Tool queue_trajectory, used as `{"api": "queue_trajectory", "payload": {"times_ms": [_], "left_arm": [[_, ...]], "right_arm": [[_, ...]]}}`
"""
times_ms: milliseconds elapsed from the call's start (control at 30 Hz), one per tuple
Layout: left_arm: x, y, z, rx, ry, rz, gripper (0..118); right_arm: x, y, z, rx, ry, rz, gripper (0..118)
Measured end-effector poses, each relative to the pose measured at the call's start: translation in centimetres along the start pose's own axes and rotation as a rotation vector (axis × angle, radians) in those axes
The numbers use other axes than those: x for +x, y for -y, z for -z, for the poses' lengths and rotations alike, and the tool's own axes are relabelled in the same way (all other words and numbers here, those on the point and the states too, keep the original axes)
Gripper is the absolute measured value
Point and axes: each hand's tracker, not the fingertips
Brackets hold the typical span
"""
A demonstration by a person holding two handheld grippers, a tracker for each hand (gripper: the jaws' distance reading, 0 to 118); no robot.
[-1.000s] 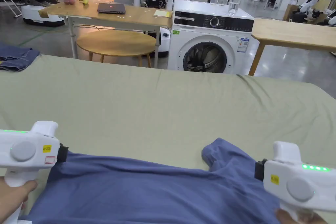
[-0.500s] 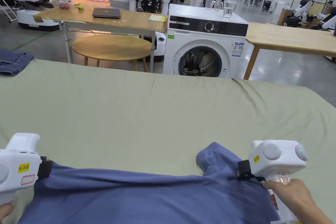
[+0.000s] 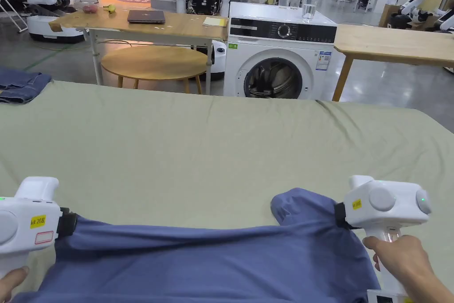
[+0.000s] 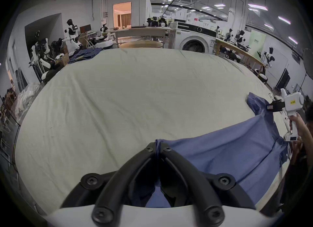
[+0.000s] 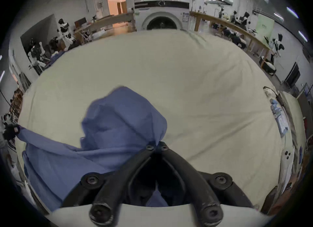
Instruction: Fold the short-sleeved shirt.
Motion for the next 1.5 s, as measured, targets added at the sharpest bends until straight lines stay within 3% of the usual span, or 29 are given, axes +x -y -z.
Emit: {"api": "queue_trajectory", "payload": {"times_ms": [433,633,833,1067,1233,1267,1333,1367,1400,1500], "left_arm": [[-2.4,2.4,-7.8,0.090,0.049,-0.046,0],[-3.3,6.1,-10.8,0.090,0.094,-0.077,0],[-3.4,11.8,-11.3,-0.031,0.095,-0.095,0],[-3.0,16.9,-7.7,-0.268,0.062,-0.074,0],[-3.1,16.2,-7.3,-0.242,0.056,-0.080,0],[-3.0,16.2,-7.3,-0.247,0.052,-0.064,4],[-2.7,15.9,-7.4,-0.252,0.043,-0.053,30],[-2.6,15.5,-7.6,-0.252,0.036,-0.052,39],[-2.5,15.2,-7.8,-0.251,0.031,-0.058,40],[-2.0,13.7,-9.0,-0.180,-0.019,-0.056,43]], "right_arm": [[0.0,7.4,-16.7,0.171,-0.012,0.007,0],[-0.1,12.7,-20.5,0.150,-0.004,-0.041,0],[-0.1,18.9,-20.4,0.059,0.012,-0.042,0],[0.6,22.8,-15.5,-0.060,0.049,-0.051,0],[0.6,23.3,-13.8,-0.081,0.052,-0.030,0],[0.4,23.3,-13.7,-0.080,0.059,-0.031,3],[0.2,23.0,-13.6,-0.083,0.067,-0.030,31],[0.0,22.8,-13.9,-0.087,0.075,-0.029,48],[-0.1,22.4,-14.3,-0.089,0.079,-0.030,55],[-1.3,20.9,-16.6,-0.020,0.153,-0.067,55]]}}
